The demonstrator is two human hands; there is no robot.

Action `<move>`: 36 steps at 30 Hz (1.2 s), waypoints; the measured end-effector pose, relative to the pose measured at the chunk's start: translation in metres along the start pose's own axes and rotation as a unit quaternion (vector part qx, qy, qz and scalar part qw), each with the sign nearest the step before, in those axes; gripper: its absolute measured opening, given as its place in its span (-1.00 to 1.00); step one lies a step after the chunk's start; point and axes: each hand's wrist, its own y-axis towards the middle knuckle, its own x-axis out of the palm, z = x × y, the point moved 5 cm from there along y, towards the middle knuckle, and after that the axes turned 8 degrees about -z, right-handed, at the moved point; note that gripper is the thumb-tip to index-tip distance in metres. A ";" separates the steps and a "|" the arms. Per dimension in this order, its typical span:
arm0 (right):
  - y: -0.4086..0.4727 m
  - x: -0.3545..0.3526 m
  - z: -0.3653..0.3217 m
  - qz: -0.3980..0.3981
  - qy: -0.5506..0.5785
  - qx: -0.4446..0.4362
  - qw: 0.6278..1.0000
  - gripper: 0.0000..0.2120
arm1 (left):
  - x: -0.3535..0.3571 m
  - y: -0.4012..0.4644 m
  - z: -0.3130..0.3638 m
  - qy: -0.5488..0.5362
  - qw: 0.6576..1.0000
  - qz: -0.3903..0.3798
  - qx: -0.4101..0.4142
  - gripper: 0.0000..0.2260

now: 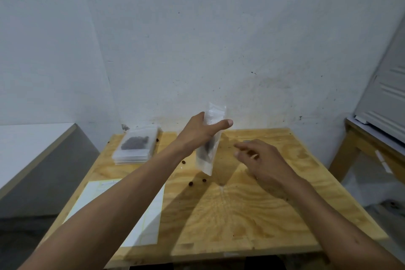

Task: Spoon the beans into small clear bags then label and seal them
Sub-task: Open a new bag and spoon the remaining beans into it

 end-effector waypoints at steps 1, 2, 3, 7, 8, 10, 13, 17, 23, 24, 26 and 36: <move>0.004 0.005 -0.015 -0.026 0.059 -0.005 0.998 -0.61 | 0.001 0.000 0.000 -0.014 1.000 0.003 -0.003 -0.41; 0.007 0.012 -0.027 -0.053 0.100 -0.009 0.994 -0.58 | 0.002 0.000 0.001 -0.030 0.999 0.006 -0.007 -0.39; 0.010 0.019 -0.036 -0.073 0.127 -0.010 0.989 -0.58 | 0.003 -0.002 0.003 -0.044 0.999 0.011 -0.013 -0.38; 0.023 0.033 -0.045 -0.037 0.179 0.017 0.983 -0.79 | -0.005 -0.009 0.005 -0.094 0.995 0.026 -0.025 -0.37; 0.025 0.033 -0.043 -0.032 0.212 0.028 0.976 -0.82 | -0.011 -0.011 0.003 -0.104 0.994 0.035 -0.022 -0.36; 0.027 0.034 -0.039 -0.046 0.289 0.052 0.955 -0.83 | -0.025 -0.012 -0.001 -0.139 0.988 0.060 -0.010 -0.44; 0.028 0.033 -0.041 -0.068 0.330 0.069 0.939 -0.82 | -0.044 -0.014 -0.007 -0.209 0.974 0.083 -0.002 -0.69; 0.031 0.020 -0.056 -0.008 0.361 0.051 0.931 -0.76 | -0.051 -0.020 -0.002 -0.212 0.975 0.072 0.003 -0.82; 0.047 -0.012 -0.079 0.051 0.345 0.024 0.937 -0.66 | -0.056 -0.030 0.008 -0.167 0.982 0.088 0.015 -0.92; 0.049 -0.012 -0.082 0.033 0.325 0.019 0.945 -0.70 | -0.057 -0.031 0.009 -0.157 0.983 0.095 0.018 -0.93; 0.053 -0.008 -0.089 0.000 0.270 0.010 0.963 -0.81 | -0.058 -0.034 0.012 -0.132 0.985 0.112 0.023 -0.93; 0.065 0.004 -0.102 -0.031 0.244 0.011 0.969 -0.84 | -0.066 -0.036 0.009 -0.101 0.986 0.130 0.033 -0.84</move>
